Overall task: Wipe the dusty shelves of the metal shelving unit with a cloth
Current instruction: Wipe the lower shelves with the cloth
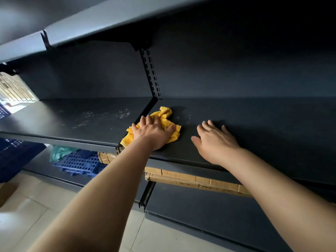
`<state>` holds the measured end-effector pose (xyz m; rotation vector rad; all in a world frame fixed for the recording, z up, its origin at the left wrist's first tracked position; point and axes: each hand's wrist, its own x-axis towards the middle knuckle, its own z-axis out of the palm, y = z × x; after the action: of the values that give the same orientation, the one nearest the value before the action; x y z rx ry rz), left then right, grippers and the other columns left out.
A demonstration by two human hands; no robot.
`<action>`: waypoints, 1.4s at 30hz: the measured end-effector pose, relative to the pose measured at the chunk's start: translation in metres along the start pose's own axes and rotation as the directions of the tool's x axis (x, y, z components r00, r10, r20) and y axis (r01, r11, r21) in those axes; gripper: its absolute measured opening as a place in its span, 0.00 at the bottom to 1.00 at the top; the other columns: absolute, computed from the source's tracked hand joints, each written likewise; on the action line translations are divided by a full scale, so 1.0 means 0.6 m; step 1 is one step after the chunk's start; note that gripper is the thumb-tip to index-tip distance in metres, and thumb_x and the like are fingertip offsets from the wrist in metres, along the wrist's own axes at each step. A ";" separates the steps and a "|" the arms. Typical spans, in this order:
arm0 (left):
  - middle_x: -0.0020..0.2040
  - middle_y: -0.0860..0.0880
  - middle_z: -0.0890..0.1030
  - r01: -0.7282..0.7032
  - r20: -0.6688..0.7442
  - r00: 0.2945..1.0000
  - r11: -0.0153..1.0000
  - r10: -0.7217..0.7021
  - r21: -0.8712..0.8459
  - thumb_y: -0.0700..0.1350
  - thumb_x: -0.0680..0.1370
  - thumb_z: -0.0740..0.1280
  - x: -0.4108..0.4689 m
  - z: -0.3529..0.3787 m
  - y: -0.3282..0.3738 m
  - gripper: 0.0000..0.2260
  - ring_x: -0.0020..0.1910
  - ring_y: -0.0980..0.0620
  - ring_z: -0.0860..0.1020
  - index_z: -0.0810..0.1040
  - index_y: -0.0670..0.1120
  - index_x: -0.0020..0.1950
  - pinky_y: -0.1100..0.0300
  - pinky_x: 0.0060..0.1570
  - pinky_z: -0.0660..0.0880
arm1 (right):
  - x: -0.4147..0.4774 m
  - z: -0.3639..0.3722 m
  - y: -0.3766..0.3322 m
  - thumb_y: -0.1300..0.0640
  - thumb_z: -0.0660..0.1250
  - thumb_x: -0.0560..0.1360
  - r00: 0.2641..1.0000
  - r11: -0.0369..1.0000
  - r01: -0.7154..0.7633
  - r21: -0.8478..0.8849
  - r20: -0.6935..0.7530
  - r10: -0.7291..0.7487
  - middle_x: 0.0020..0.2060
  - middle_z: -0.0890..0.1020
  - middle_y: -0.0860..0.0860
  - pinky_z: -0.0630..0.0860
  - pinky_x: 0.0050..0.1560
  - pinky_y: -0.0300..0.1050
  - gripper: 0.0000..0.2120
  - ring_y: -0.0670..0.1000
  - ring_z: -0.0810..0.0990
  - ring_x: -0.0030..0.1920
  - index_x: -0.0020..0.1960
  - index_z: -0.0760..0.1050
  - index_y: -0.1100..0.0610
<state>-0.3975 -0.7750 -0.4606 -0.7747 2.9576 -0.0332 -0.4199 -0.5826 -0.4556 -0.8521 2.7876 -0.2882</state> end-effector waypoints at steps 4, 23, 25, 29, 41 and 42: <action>0.80 0.45 0.45 -0.077 -0.004 0.997 0.997 0.077 -0.006 0.73 0.75 0.43 0.054 -0.001 0.017 0.41 0.78 0.46 0.38 0.47 0.49 0.80 0.36 0.72 0.39 | 0.018 -0.001 -0.011 0.44 0.48 0.82 0.999 0.999 -0.038 -0.026 -0.029 0.038 0.78 0.49 0.51 0.47 0.76 0.58 0.28 0.52 0.45 0.78 0.78 0.50 0.55; 0.79 0.56 0.51 -0.591 -0.017 0.807 0.807 0.591 -0.019 0.69 0.78 0.45 0.162 -0.019 0.065 0.31 0.78 0.50 0.48 0.53 0.57 0.79 0.41 0.74 0.44 | 0.023 -0.008 -0.016 0.38 0.61 0.76 0.968 0.936 -0.245 0.254 0.014 0.249 0.78 0.46 0.47 0.53 0.76 0.54 0.46 0.58 0.47 0.78 0.76 0.30 0.47; 0.79 0.56 0.52 -0.676 -0.010 0.737 0.737 0.676 0.012 0.68 0.79 0.45 0.136 -0.019 0.071 0.30 0.78 0.50 0.48 0.55 0.57 0.78 0.41 0.74 0.42 | 0.022 -0.012 -0.020 0.37 0.65 0.73 0.963 0.924 -0.262 0.278 0.009 0.270 0.78 0.39 0.49 0.53 0.76 0.53 0.52 0.54 0.45 0.78 0.76 0.28 0.50; 0.79 0.56 0.54 -0.751 -0.018 0.660 0.660 0.751 -0.007 0.66 0.80 0.47 0.095 -0.011 0.049 0.27 0.78 0.53 0.46 0.58 0.58 0.77 0.40 0.73 0.38 | 0.015 -0.027 -0.025 0.34 0.70 0.67 0.954 0.920 -0.300 0.251 0.071 0.292 0.75 0.30 0.48 0.54 0.76 0.51 0.60 0.50 0.43 0.78 0.76 0.29 0.50; 0.79 0.56 0.52 -0.585 -0.040 0.811 0.808 0.584 -0.069 0.67 0.79 0.45 0.045 0.001 -0.041 0.29 0.78 0.53 0.45 0.54 0.58 0.78 0.39 0.73 0.38 | 0.010 -0.020 -0.023 0.31 0.66 0.68 0.964 0.943 -0.265 0.199 0.083 0.254 0.78 0.42 0.49 0.50 0.76 0.49 0.53 0.50 0.44 0.78 0.79 0.43 0.57; 0.79 0.55 0.52 -0.543 -0.045 0.840 0.836 0.541 -0.078 0.67 0.79 0.45 0.049 0.002 -0.046 0.29 0.78 0.52 0.45 0.54 0.58 0.78 0.40 0.74 0.40 | 0.011 -0.020 -0.022 0.31 0.66 0.68 0.963 0.944 -0.267 0.196 0.083 0.255 0.78 0.43 0.50 0.49 0.76 0.49 0.54 0.50 0.43 0.78 0.79 0.43 0.57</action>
<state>-0.4094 -0.8133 -0.4631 0.0895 3.0933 0.1280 -0.4214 -0.5957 -0.4420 -0.4297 2.7153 -0.4874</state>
